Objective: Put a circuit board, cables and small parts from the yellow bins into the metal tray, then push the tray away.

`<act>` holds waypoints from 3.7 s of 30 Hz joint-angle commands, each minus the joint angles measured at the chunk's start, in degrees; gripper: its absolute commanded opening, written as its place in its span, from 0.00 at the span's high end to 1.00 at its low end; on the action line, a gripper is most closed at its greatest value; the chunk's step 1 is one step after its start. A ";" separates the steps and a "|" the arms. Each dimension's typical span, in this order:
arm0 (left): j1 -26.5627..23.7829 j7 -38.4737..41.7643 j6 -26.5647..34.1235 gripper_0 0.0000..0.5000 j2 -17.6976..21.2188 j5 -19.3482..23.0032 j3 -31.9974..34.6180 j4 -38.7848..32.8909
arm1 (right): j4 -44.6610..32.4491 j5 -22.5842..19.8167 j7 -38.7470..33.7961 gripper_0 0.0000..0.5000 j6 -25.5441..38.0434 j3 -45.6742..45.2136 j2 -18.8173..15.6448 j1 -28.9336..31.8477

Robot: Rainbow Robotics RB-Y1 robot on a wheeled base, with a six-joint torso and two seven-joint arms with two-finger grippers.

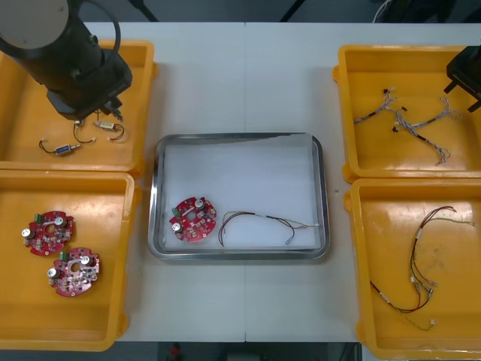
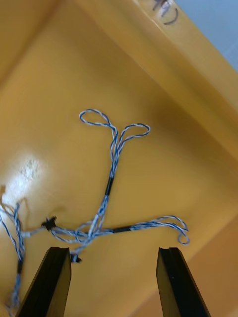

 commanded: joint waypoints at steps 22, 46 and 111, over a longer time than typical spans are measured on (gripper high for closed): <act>7.97 8.09 -4.55 1.00 -16.31 -17.97 -6.60 -5.22 | 15.36 5.49 -9.02 0.00 -15.26 -1.03 8.15 -3.54; 10.87 11.07 -12.20 0.98 -20.44 -26.93 -14.69 -0.21 | 21.07 3.12 -8.50 0.00 -19.21 -1.64 10.17 -3.45; -4.51 6.94 -14.22 0.00 7.16 3.39 1.31 19.04 | -31.93 1.89 34.22 1.00 22.62 -7.53 -1.43 5.51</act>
